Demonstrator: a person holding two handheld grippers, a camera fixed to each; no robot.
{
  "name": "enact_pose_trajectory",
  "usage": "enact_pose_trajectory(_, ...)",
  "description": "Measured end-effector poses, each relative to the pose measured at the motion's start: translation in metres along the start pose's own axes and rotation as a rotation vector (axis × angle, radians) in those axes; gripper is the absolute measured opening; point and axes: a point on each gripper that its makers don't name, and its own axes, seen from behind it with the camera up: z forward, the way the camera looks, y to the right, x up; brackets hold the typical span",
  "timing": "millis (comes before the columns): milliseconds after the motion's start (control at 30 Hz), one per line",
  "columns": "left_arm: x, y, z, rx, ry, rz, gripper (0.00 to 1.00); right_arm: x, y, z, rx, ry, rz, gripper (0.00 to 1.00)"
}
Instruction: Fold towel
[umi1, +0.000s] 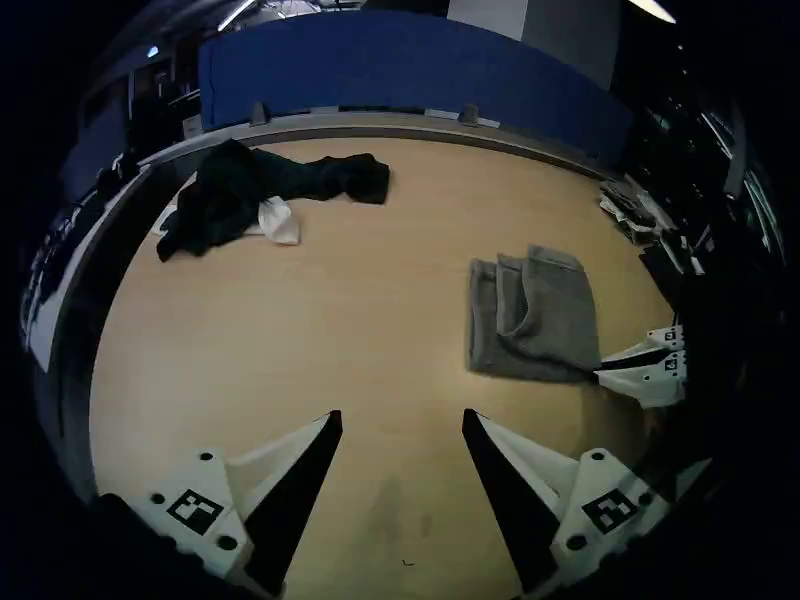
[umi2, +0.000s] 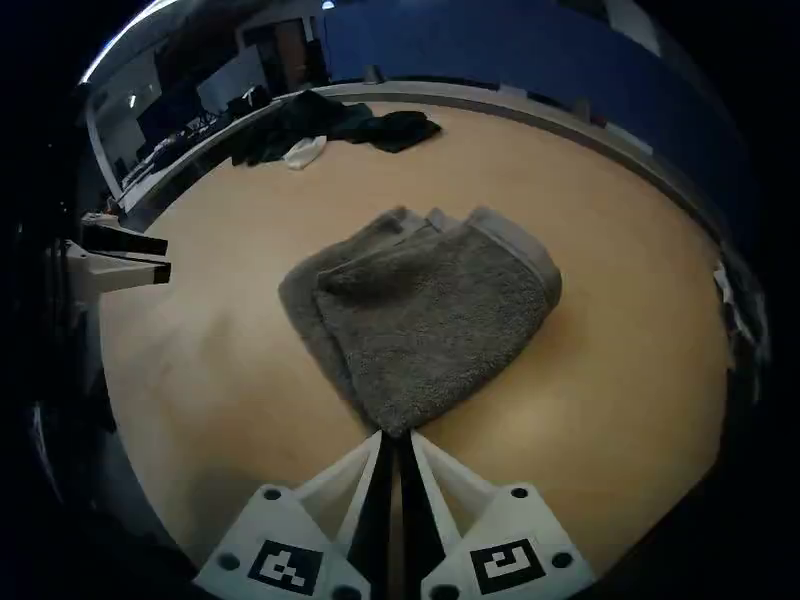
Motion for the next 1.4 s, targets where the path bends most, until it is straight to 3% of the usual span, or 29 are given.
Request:
enact_pose_trajectory(467, 0.002, -0.009, -0.01, 0.014, 0.012, -0.004, 0.89, 0.027, 0.019, -0.025, -0.037, 0.085, -0.067, 0.04)
enact_pose_trajectory(867, 0.014, -0.008, -0.017, 0.011, 0.036, -0.006, 0.89, 0.07, 0.054, -0.072, -0.114, 0.18, -0.225, 0.04)
enact_pose_trajectory(1100, 0.021, -0.005, -0.019, 0.003, 0.044, -0.011, 0.89, 0.094, 0.065, -0.099, -0.123, 0.243, -0.255, 0.04)
enact_pose_trajectory(1400, 0.029, 0.001, -0.018, -0.01, 0.051, -0.012, 0.89, 0.109, 0.08, -0.13, -0.136, 0.273, -0.311, 0.04)
